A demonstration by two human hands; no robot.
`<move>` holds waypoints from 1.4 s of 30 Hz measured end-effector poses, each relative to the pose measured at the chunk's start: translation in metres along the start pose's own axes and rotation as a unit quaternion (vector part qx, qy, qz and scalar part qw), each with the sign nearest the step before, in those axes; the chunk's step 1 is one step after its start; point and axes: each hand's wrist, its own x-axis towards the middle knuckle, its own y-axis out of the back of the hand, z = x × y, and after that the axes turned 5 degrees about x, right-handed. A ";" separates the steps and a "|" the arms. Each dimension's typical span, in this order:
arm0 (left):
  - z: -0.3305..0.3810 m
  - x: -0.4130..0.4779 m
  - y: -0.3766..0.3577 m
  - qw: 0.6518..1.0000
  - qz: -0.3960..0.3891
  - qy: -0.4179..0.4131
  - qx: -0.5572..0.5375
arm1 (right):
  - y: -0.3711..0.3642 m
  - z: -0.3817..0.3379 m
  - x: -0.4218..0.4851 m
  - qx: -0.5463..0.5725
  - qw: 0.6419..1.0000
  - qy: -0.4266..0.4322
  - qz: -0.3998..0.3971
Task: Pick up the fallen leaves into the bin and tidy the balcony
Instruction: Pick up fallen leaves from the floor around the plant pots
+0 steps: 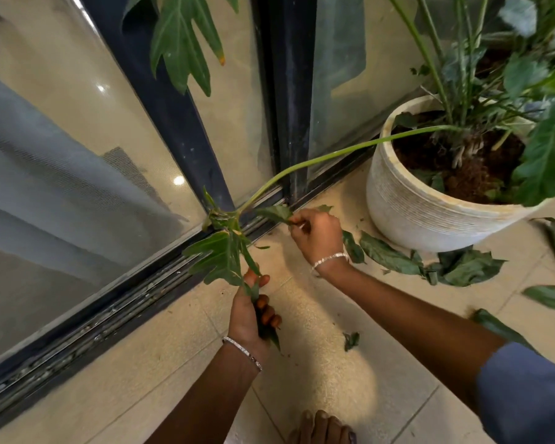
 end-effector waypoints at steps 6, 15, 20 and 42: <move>0.002 0.000 -0.034 0.997 -0.067 -0.028 -0.001 | 0.034 -0.020 -0.087 0.072 0.995 -0.004 -0.074; 0.004 0.031 -0.041 0.997 0.027 -0.008 0.074 | 0.040 0.034 -0.058 0.080 0.991 -0.053 -0.090; 0.010 0.028 -0.039 0.999 -0.033 0.003 0.005 | 0.015 0.090 0.015 -0.161 0.979 0.011 -0.126; -0.035 0.017 -0.046 0.984 -0.139 0.023 0.108 | 0.037 0.013 -0.100 0.233 0.956 -0.175 -0.027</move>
